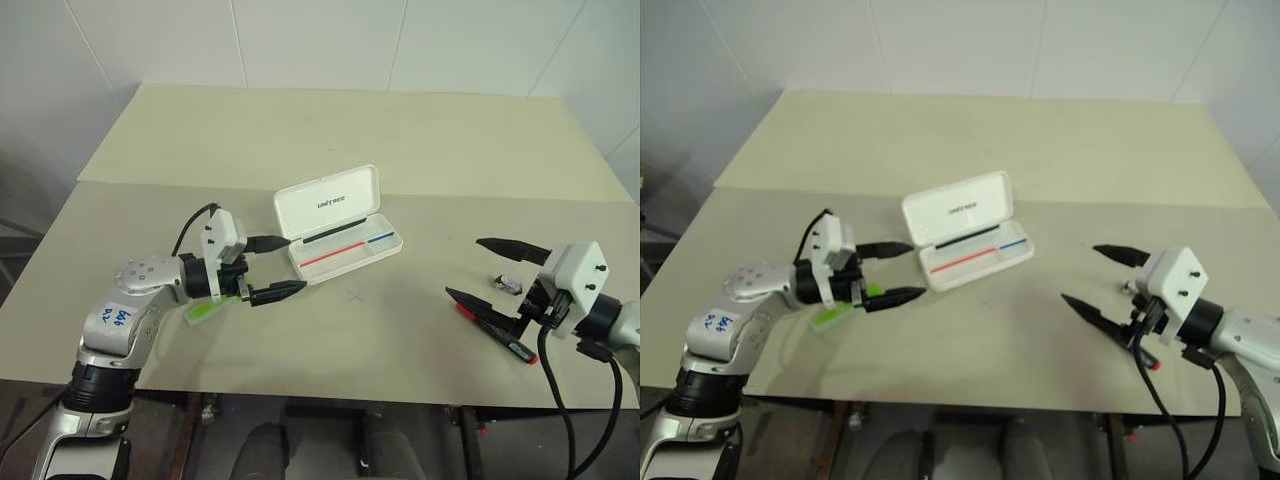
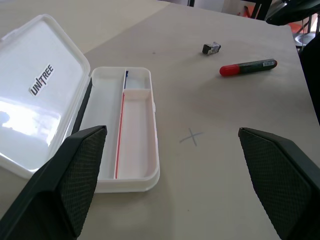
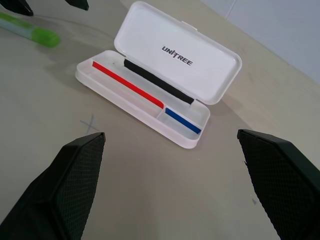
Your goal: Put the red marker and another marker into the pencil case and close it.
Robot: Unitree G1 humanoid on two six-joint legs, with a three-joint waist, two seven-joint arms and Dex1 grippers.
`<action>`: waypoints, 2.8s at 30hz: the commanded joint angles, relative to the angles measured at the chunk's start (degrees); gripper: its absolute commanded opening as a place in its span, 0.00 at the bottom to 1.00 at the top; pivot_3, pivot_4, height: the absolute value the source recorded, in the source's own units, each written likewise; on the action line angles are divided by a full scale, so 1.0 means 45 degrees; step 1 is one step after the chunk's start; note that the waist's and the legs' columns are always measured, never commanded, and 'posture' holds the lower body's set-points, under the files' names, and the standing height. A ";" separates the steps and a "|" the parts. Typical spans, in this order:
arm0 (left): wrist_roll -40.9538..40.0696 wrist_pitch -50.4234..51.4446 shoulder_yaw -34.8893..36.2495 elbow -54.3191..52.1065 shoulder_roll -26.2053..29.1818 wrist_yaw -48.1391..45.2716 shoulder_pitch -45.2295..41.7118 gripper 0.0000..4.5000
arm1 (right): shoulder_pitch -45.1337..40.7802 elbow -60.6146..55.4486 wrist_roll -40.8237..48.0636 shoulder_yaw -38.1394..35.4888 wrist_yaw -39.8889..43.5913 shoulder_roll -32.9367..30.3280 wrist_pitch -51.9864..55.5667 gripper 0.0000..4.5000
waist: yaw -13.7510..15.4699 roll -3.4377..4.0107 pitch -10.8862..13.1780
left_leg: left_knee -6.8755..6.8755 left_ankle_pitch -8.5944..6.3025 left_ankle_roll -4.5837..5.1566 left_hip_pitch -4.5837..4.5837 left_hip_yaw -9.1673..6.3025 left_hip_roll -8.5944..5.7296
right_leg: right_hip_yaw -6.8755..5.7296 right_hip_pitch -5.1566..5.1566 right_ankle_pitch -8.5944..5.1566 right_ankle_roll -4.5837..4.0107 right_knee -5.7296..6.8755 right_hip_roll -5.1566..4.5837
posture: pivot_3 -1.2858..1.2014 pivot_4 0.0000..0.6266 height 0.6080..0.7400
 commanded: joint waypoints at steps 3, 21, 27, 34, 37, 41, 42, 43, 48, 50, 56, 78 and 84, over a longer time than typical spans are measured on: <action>0.0259 -0.0393 0.0255 -0.0578 0.0139 0.0415 0.0310 1.00 | -0.0782 0.0059 -0.0059 0.0439 -0.0132 0.0175 -0.0185 1.00 | 0.0006 0.0000 0.0000 | 0.0002 0.0000 0.0000 0.0000 0.0001 0.0000 | 0.0002 0.0000 0.0000 0.0000 0.0002 0.0000 | 0.52 0.24 1.00; 0.1259 -0.0833 -0.0421 -0.0704 -0.0218 0.1405 0.0733 0.79 | -0.2529 0.0457 -0.0249 0.1879 -0.0237 0.0642 -0.0157 1.00 | 0.0011 0.0000 0.0000 | 0.0005 -0.0002 0.0003 -0.0005 0.0003 0.0005 | 0.0000 -0.0001 0.0000 0.0000 -0.0003 0.0001 | 0.52 0.24 1.00; 0.2151 -0.0894 -0.1292 -0.0510 -0.0397 0.1645 0.0272 0.64 | -0.2532 0.0311 -0.0386 0.2018 -0.0491 0.0974 -0.0311 1.00 | 0.0047 0.0000 0.0000 | 0.0006 -0.0002 0.0003 -0.0007 0.0001 0.0004 | -0.0002 0.0000 0.0000 0.0000 -0.0004 -0.0001 | 0.52 0.24 1.00; 0.3027 -0.0388 -0.2237 0.0460 -0.0877 0.1948 -0.0735 0.64 | -0.2407 -0.0247 -0.0622 0.2271 -0.1136 0.1581 -0.0317 1.00 | 0.0001 0.0000 0.0000 | 0.0011 -0.0002 0.0003 -0.0007 -0.0001 0.0003 | -0.0003 -0.0001 0.0000 0.0002 0.0003 0.0002 | 0.52 0.24 1.00; 0.3158 -0.0022 -0.2464 0.0822 -0.1196 0.2120 -0.1245 0.64 | -0.2238 -0.0545 -0.0678 0.2237 -0.1470 0.1780 -0.0272 1.00 | 0.0015 0.0000 0.0000 | 0.0011 -0.0002 0.0003 -0.0007 0.0001 0.0004 | -0.0003 -0.0002 0.0001 0.0002 0.0004 0.0004 | 0.52 0.24 1.00; 0.3480 0.0474 -0.3011 0.1199 -0.1609 0.2222 -0.1809 0.64 | -0.2056 -0.0888 -0.0796 0.2290 -0.1857 0.1990 -0.0274 1.00 | 0.0067 0.0000 0.0000 | 0.0020 -0.0002 0.0004 -0.0011 -0.0003 0.0001 | -0.0005 -0.0002 0.0001 0.0003 0.0009 0.0004 | 0.52 0.24 1.00; 0.3536 0.0621 -0.3104 0.1256 -0.1671 0.2240 -0.1894 0.64 | -0.2032 -0.0992 -0.0811 0.2308 -0.1947 0.2042 -0.0246 1.00 | 0.0057 0.0000 0.0000 | 0.0023 -0.0002 0.0003 -0.0014 -0.0004 0.0001 | -0.0005 -0.0002 0.0001 0.0003 0.0007 0.0004 | 0.52 0.24 1.00; 0.3627 0.0701 -0.3213 0.1355 -0.1797 0.2301 -0.2010 0.64 | -0.2011 -0.1099 -0.0829 0.2314 -0.2030 0.2084 -0.0228 1.00 | 0.0048 0.0000 0.0000 | 0.0027 -0.0002 0.0004 -0.0014 0.0000 0.0000 | -0.0001 -0.0001 0.0001 0.0003 0.0007 0.0004 | 0.52 0.24 1.00; 0.3713 0.1348 -0.3506 0.1339 -0.2254 0.2447 -0.2258 0.64 | -0.1914 -0.1512 -0.0868 0.2277 -0.2402 0.2223 -0.0097 1.00 | 0.0017 -0.0001 0.0000 | 0.0030 -0.0002 0.0004 -0.0014 -0.0006 0.0000 | -0.0004 -0.0002 0.0002 0.0005 0.0015 0.0005 | 0.52 0.24 1.00; 0.3775 0.1569 -0.3636 0.1257 -0.2291 0.2457 -0.2221 0.64 | -0.1881 -0.1632 -0.0848 0.2263 -0.2504 0.2224 -0.0049 1.00 | 0.0005 0.0000 0.0000 | 0.0030 -0.0002 0.0003 -0.0012 -0.0005 0.0000 | -0.0002 -0.0002 0.0002 0.0005 0.0017 0.0006 | 0.52 0.24 1.00; 0.4221 0.1732 -0.3843 0.1396 -0.2241 0.2690 -0.2266 0.64 | -0.1955 -0.1826 -0.0807 0.2232 -0.2772 0.2235 0.0054 1.00 | 0.0021 0.0000 0.0000 | 0.0037 -0.0002 0.0004 -0.0007 -0.0007 0.0000 | -0.0002 -0.0001 0.0002 0.0004 0.0025 0.0005 | 0.52 0.24 1.00; 0.5096 0.0323 -0.4919 0.1230 -0.1061 0.0843 -0.2508 0.00 | -0.2046 -0.1445 -0.0526 0.2200 -0.1974 0.1842 0.0187 1.00 | -0.0022 0.0000 0.0000 | 0.0039 0.0007 0.0019 0.0005 -0.0012 0.0006 | -0.0003 0.0000 0.0005 -0.0009 0.0048 0.0015 | 0.52 0.24 1.00; 0.4967 0.0201 -0.5013 0.0228 -0.0398 -0.0008 -0.1999 0.00 | -0.0882 -0.1335 -0.0130 0.1221 -0.0894 0.0927 0.0120 1.00 | 0.0037 0.0000 0.0000 | 0.0032 -0.0013 0.0052 -0.0026 -0.0004 0.0005 | -0.0001 -0.0001 -0.0003 -0.0005 -0.0006 0.0012 | 0.52 0.24 1.00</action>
